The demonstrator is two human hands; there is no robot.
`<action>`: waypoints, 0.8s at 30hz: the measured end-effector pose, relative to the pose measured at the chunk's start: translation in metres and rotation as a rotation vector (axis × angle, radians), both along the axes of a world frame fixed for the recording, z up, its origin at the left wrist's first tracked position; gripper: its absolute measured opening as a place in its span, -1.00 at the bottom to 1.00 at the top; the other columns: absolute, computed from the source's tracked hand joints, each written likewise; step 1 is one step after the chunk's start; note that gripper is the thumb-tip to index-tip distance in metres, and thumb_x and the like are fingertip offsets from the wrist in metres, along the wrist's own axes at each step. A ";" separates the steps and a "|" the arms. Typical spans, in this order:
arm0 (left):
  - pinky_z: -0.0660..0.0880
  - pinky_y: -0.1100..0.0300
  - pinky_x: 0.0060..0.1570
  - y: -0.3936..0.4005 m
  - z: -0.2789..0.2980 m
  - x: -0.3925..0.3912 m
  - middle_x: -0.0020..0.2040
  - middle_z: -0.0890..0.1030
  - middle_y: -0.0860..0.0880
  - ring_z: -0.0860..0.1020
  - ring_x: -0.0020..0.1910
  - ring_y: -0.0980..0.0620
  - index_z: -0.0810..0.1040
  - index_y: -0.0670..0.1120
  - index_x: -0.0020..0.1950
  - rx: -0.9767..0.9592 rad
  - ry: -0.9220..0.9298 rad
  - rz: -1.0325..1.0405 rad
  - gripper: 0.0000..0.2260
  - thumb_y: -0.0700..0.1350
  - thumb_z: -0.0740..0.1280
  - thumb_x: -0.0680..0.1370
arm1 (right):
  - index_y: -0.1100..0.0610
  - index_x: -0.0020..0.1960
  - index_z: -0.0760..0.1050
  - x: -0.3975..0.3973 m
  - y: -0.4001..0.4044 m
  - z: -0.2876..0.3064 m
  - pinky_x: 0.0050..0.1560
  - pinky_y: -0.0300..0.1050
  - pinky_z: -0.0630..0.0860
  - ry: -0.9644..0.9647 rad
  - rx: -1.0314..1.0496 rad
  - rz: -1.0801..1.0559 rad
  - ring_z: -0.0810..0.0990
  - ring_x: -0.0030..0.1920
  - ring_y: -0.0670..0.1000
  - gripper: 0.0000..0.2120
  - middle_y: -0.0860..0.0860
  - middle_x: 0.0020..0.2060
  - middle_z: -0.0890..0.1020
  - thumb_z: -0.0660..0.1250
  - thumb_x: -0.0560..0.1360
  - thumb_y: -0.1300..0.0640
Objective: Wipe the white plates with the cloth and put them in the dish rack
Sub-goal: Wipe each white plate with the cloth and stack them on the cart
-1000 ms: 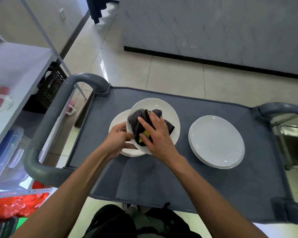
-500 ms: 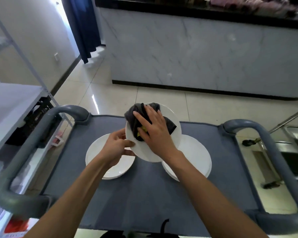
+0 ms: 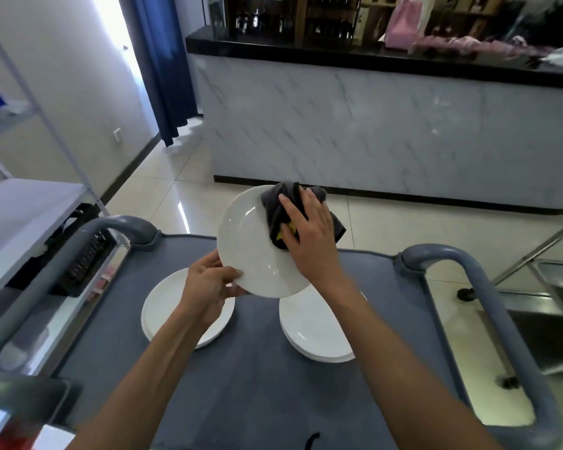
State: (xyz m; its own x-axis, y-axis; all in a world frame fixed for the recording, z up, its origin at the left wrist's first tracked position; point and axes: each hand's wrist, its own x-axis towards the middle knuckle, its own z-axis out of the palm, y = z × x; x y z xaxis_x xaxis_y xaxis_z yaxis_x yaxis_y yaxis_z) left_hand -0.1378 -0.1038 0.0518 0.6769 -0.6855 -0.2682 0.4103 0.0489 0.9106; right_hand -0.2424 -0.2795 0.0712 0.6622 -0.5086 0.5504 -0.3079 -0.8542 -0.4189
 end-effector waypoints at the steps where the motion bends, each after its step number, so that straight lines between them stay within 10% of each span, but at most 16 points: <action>1: 0.63 -0.07 -0.22 -0.002 0.001 -0.002 -0.05 0.68 -0.19 0.63 -0.12 -0.17 0.67 -0.18 0.06 -0.011 0.013 0.026 -0.63 -0.51 0.22 0.45 | 0.07 0.53 0.37 -0.005 -0.002 -0.001 0.54 0.23 0.13 0.010 0.001 -0.010 0.21 0.57 0.19 -0.52 0.18 0.52 0.33 0.31 0.62 0.15; 15: 0.63 -0.25 -0.06 -0.031 0.009 -0.029 0.08 0.69 -0.15 0.67 -0.01 -0.23 0.59 -0.20 0.21 -0.145 0.093 0.215 -0.61 -0.49 0.26 0.46 | 0.04 0.55 0.32 -0.036 0.041 -0.029 0.57 0.12 0.14 -0.160 0.381 -0.045 -0.03 0.62 0.03 -0.53 0.06 0.60 0.16 0.26 0.66 0.10; 24: 0.63 0.00 -0.25 -0.030 0.020 -0.037 0.06 0.65 -0.20 0.62 -0.09 -0.20 0.58 -0.16 0.24 -0.140 0.036 0.204 -0.61 -0.46 0.23 0.50 | -0.01 0.56 0.29 -0.039 0.066 -0.044 0.56 0.16 0.14 -0.129 0.352 0.008 0.02 0.61 0.05 -0.50 0.08 0.58 0.19 0.24 0.64 0.06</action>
